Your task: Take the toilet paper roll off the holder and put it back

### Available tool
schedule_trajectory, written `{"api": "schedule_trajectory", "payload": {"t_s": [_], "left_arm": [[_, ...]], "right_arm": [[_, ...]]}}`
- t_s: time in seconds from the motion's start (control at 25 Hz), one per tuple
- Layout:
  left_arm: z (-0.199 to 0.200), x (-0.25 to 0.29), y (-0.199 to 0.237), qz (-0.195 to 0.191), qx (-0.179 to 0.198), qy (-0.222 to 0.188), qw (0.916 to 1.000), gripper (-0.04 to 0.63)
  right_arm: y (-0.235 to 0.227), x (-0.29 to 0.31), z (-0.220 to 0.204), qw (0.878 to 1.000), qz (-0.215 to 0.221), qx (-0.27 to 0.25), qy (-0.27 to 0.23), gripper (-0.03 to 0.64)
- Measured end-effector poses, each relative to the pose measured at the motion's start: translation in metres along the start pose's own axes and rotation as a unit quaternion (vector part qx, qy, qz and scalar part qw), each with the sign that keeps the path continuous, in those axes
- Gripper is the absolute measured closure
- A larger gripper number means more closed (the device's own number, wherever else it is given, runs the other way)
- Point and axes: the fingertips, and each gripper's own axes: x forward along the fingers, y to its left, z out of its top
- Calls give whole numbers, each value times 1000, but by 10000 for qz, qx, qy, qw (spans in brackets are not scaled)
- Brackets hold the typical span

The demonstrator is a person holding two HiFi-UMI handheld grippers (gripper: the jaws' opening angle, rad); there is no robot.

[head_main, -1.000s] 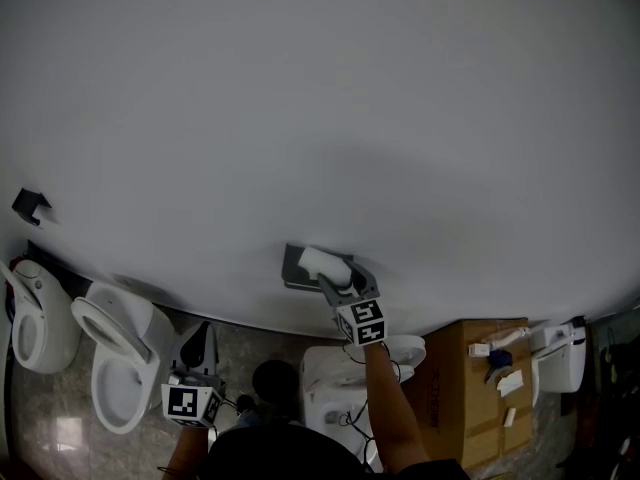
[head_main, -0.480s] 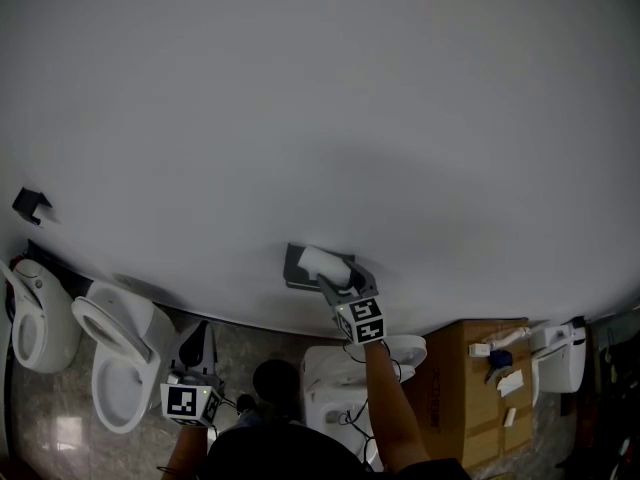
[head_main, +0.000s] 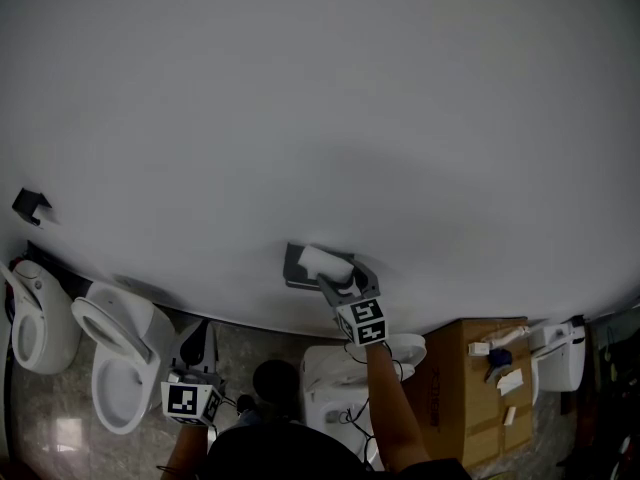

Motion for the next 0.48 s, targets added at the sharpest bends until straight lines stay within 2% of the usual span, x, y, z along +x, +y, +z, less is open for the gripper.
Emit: {"api": "schedule_trajectory", "payload": {"t_s": [0.16,0.48], "left_arm": [[-18,-2,5,-44,72,-71,9999,592],[-13,-2,3,-72,16,-139,9999,592]], "right_arm": [[1,-6,7,10000,-23,-26,-76,317],[1,-27,20,9994,-151,84,-313,316]]}}
